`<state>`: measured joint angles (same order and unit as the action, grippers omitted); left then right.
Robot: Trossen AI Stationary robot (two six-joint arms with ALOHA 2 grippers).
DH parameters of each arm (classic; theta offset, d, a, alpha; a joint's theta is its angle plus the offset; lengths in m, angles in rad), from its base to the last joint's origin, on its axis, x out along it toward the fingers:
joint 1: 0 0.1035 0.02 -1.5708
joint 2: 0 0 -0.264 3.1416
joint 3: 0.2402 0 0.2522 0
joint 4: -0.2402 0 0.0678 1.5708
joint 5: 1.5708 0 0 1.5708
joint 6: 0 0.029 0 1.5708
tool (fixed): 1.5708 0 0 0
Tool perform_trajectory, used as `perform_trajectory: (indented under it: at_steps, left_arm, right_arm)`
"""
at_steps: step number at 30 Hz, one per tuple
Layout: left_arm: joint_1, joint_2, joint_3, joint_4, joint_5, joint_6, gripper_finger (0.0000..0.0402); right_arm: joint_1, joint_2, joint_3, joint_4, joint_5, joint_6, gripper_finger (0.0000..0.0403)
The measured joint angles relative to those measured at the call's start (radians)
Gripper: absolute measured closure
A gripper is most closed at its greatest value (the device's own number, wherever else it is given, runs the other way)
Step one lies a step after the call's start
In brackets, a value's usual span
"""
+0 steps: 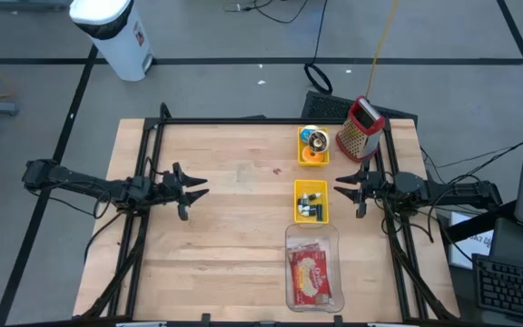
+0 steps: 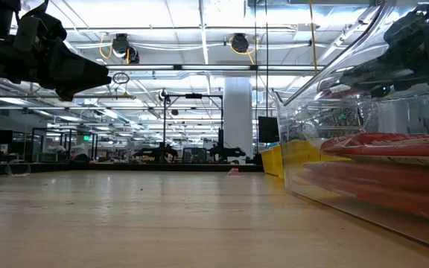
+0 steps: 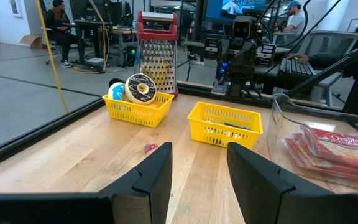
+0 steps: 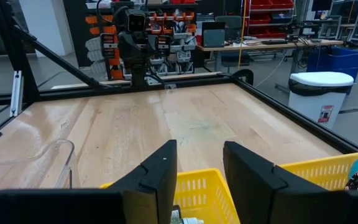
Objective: Pick & Place Food Item
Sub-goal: Return to Home Position
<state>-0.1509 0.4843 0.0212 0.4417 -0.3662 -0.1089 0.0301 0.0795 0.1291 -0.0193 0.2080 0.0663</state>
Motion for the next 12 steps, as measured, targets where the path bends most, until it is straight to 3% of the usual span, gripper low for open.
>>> perform_trajectory:
  at_steps: [12]
  left_arm:
    - [0.0,0.0,0.0,0.0,0.0,0.0,0.0249]
  right_arm:
    - [0.0,0.0,0.0,0.0,0.0,0.0,0.0284]
